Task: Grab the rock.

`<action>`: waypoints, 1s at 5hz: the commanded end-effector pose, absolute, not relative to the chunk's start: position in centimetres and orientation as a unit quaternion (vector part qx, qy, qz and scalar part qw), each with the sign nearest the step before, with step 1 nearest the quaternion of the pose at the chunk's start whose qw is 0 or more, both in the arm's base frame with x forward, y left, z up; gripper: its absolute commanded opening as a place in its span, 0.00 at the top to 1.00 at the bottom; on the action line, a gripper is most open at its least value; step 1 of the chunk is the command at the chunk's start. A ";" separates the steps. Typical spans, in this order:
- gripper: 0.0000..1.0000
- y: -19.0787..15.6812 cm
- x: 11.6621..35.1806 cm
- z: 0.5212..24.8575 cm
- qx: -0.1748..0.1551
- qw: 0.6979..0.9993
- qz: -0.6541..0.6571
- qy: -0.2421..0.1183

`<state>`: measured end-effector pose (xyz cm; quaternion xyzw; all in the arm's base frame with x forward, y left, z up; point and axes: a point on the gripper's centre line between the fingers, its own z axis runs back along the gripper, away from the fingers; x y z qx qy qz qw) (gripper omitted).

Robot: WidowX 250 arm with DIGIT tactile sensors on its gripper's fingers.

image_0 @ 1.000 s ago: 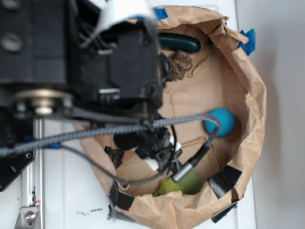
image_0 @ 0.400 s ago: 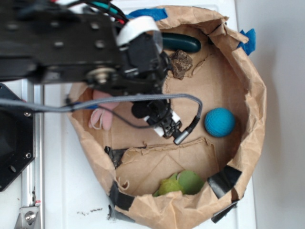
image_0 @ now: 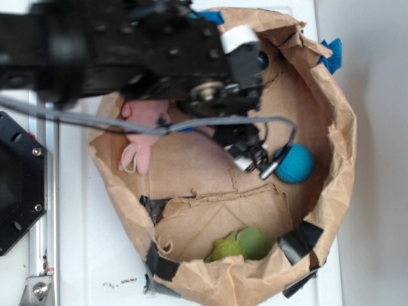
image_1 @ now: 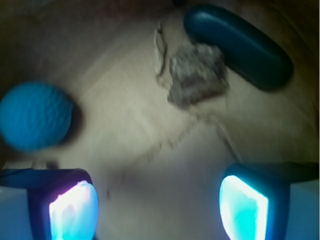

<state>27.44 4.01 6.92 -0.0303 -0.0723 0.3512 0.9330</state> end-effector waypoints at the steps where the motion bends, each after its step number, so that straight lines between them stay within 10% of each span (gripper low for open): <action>1: 0.00 8.1 30.3 8.0 -0.019 0.922 0.372 -0.110; 5: 0.00 10.8 31.4 8.0 -0.001 0.926 0.363 -0.104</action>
